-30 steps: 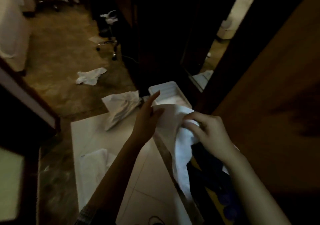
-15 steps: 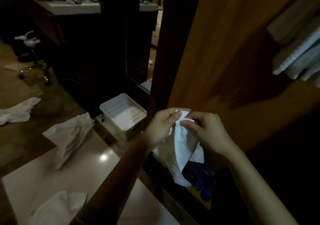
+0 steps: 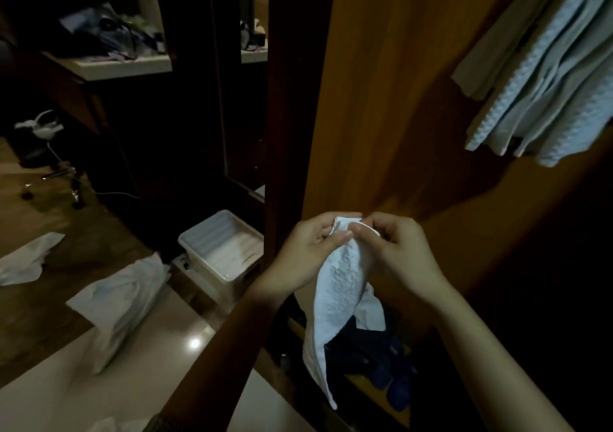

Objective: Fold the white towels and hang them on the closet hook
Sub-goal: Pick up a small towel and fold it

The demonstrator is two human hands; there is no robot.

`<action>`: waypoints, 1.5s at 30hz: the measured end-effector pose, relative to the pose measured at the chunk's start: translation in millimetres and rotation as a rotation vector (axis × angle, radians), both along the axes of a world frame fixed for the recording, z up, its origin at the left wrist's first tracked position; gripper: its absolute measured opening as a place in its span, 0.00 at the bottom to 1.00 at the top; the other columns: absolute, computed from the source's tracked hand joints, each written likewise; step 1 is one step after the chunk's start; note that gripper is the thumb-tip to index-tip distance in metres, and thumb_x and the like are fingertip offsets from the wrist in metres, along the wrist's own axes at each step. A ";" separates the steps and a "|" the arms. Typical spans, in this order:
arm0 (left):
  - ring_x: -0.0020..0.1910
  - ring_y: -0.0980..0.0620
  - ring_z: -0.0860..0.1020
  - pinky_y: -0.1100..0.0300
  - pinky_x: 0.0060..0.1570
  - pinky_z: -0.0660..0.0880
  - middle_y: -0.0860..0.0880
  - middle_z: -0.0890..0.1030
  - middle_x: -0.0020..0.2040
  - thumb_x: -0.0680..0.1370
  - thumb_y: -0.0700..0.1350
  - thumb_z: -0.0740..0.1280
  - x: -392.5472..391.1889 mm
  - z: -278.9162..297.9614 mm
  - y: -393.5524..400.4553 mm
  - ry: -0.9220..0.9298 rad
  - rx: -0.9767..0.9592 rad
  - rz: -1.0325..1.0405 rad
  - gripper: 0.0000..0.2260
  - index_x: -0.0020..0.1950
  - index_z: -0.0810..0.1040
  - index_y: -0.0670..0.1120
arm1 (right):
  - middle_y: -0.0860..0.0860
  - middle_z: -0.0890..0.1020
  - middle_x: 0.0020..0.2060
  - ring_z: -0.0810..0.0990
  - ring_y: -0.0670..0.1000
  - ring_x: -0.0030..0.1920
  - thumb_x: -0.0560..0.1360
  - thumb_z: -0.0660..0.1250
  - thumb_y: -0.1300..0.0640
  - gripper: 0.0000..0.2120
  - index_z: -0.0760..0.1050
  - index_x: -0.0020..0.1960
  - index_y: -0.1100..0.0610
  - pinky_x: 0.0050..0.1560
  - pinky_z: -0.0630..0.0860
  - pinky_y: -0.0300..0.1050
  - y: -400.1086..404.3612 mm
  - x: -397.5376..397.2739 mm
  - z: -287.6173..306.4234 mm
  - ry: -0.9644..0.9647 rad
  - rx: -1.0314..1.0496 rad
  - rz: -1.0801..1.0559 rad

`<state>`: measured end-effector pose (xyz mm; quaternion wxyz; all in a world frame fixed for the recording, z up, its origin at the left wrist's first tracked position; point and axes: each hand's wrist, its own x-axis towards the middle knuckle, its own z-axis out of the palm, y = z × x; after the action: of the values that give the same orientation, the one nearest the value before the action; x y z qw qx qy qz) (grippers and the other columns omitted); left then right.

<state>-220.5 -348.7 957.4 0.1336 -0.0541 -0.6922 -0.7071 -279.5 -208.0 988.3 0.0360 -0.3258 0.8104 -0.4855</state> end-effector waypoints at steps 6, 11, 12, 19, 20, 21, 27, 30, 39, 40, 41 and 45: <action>0.43 0.61 0.79 0.68 0.41 0.74 0.51 0.79 0.47 0.80 0.35 0.58 7.5 3.8 -5.5 0.092 -0.014 0.078 0.11 0.54 0.75 0.49 | 0.47 0.78 0.48 0.72 0.48 0.51 0.75 0.65 0.46 0.09 0.80 0.41 0.49 0.51 0.70 0.47 31.8 -11.0 20.5 0.601 0.442 -0.016; 0.44 0.59 0.79 0.66 0.42 0.76 0.52 0.79 0.46 0.80 0.38 0.59 9.7 5.9 -16.4 0.143 0.047 0.082 0.09 0.54 0.76 0.48 | 0.46 0.80 0.51 0.76 0.38 0.53 0.67 0.63 0.36 0.19 0.81 0.44 0.49 0.52 0.73 0.38 57.2 -17.4 34.0 0.307 0.652 0.194; 0.45 0.58 0.79 0.65 0.43 0.76 0.51 0.79 0.47 0.80 0.39 0.59 10.0 5.3 -17.7 0.141 0.008 0.114 0.08 0.54 0.75 0.49 | 0.44 0.81 0.43 0.78 0.37 0.45 0.66 0.63 0.36 0.18 0.80 0.40 0.49 0.43 0.72 0.34 59.8 -16.5 32.3 0.348 0.518 0.165; 0.48 0.51 0.79 0.51 0.49 0.77 0.49 0.79 0.47 0.81 0.39 0.57 9.7 7.9 -15.7 0.159 -0.090 0.288 0.09 0.52 0.72 0.52 | 0.34 0.81 0.46 0.78 0.33 0.49 0.66 0.77 0.58 0.19 0.77 0.52 0.43 0.48 0.71 0.25 54.0 8.6 32.7 0.429 -0.168 -0.065; 0.46 0.54 0.80 0.55 0.46 0.77 0.50 0.79 0.46 0.81 0.39 0.57 10.5 11.2 -15.1 0.182 -0.079 0.275 0.09 0.52 0.72 0.51 | 0.34 0.80 0.50 0.78 0.35 0.53 0.67 0.76 0.58 0.21 0.76 0.56 0.43 0.50 0.72 0.27 55.1 8.2 35.2 0.400 -0.185 -0.094; 0.43 0.56 0.80 0.58 0.43 0.77 0.50 0.79 0.45 0.81 0.39 0.57 11.0 14.0 -14.2 0.193 -0.074 0.256 0.09 0.52 0.73 0.51 | 0.35 0.80 0.51 0.79 0.38 0.53 0.68 0.75 0.58 0.20 0.76 0.57 0.44 0.50 0.74 0.29 55.8 8.0 37.9 0.345 -0.163 -0.113; 0.45 0.56 0.80 0.61 0.43 0.78 0.50 0.79 0.47 0.81 0.39 0.58 11.2 23.3 -7.1 0.170 -0.005 0.146 0.08 0.53 0.74 0.49 | 0.44 0.84 0.41 0.83 0.43 0.42 0.76 0.65 0.57 0.06 0.81 0.47 0.51 0.41 0.74 0.38 65.6 7.7 36.3 -0.125 -0.307 -0.090; 0.48 0.56 0.81 0.62 0.44 0.79 0.51 0.82 0.49 0.81 0.42 0.59 6.7 24.4 -2.0 0.083 0.094 0.127 0.08 0.54 0.77 0.50 | 0.51 0.84 0.46 0.82 0.50 0.47 0.78 0.62 0.56 0.11 0.79 0.56 0.57 0.48 0.76 0.46 66.6 7.0 35.0 -0.395 -0.373 -0.046; 0.63 0.44 0.76 0.49 0.58 0.74 0.43 0.78 0.63 0.67 0.66 0.68 19.6 10.2 19.8 -0.229 0.871 -0.467 0.34 0.66 0.76 0.46 | 0.56 0.81 0.50 0.82 0.53 0.46 0.75 0.68 0.59 0.20 0.72 0.65 0.61 0.32 0.79 0.44 43.8 10.5 44.0 -0.806 -0.633 -0.284; 0.62 0.44 0.76 0.49 0.58 0.75 0.43 0.78 0.63 0.66 0.65 0.70 20.5 9.4 22.2 -0.199 0.861 -0.474 0.34 0.66 0.75 0.46 | 0.57 0.81 0.50 0.82 0.53 0.44 0.75 0.68 0.59 0.20 0.72 0.65 0.62 0.31 0.79 0.45 43.4 10.2 44.6 -0.839 -0.646 -0.303; 0.61 0.44 0.77 0.49 0.57 0.76 0.43 0.78 0.62 0.67 0.62 0.72 21.3 8.7 23.7 -0.165 0.847 -0.476 0.32 0.65 0.76 0.45 | 0.57 0.81 0.50 0.82 0.54 0.44 0.75 0.68 0.59 0.20 0.72 0.65 0.63 0.31 0.79 0.45 43.3 10.4 44.9 -0.865 -0.659 -0.313; 0.56 0.47 0.80 0.54 0.51 0.78 0.46 0.82 0.55 0.75 0.52 0.65 22.5 14.9 24.8 -0.180 0.704 -0.387 0.14 0.56 0.83 0.48 | 0.57 0.79 0.57 0.79 0.56 0.55 0.74 0.69 0.54 0.18 0.74 0.62 0.59 0.46 0.77 0.50 52.2 5.2 35.4 -0.867 -0.621 -0.303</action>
<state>-198.0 -323.9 972.3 -0.0525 -0.0723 -0.3938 -0.9148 -274.3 -155.8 1023.7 0.1982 0.0288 0.5781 -0.7910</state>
